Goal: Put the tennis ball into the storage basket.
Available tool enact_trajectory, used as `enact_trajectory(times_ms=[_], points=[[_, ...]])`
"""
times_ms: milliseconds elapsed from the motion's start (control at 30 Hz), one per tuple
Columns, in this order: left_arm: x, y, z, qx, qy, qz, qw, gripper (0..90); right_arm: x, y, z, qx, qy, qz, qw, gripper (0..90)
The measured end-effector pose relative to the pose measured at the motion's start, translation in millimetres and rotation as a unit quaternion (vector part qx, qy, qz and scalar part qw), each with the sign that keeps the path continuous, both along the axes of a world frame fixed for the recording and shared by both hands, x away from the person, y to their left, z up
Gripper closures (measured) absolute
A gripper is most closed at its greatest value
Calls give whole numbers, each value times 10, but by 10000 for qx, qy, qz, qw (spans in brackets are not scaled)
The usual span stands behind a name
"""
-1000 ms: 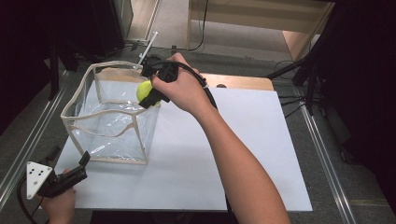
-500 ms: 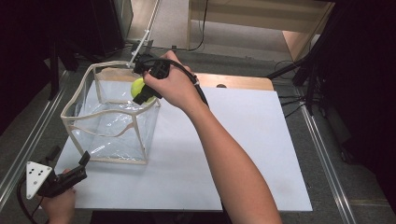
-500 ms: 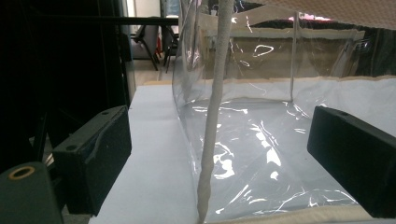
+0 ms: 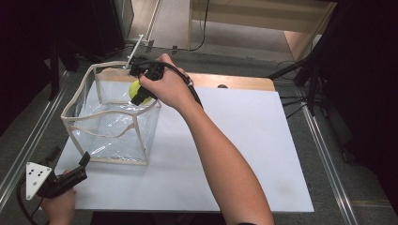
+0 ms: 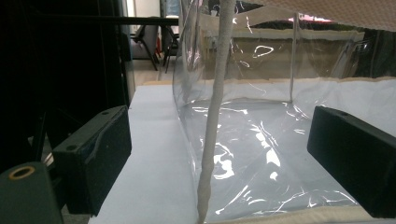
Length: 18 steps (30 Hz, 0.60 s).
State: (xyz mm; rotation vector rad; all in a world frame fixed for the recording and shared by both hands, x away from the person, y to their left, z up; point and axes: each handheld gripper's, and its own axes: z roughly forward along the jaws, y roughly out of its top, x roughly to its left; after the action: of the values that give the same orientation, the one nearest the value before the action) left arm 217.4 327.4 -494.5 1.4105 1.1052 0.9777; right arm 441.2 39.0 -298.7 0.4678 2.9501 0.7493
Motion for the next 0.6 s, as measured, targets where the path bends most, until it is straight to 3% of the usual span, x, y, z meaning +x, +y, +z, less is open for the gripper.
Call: enact_trajectory(times_ms=[433, 600], points=[[-1, 3, 1, -2, 9, -9, 10000, 68, 8, 60, -168, -439, 15, 75, 9990, 238], [-1, 2, 2, -10, 10, -7, 10000, 68, 2, 65, -212, -478, 72, 38, 9988, 237]])
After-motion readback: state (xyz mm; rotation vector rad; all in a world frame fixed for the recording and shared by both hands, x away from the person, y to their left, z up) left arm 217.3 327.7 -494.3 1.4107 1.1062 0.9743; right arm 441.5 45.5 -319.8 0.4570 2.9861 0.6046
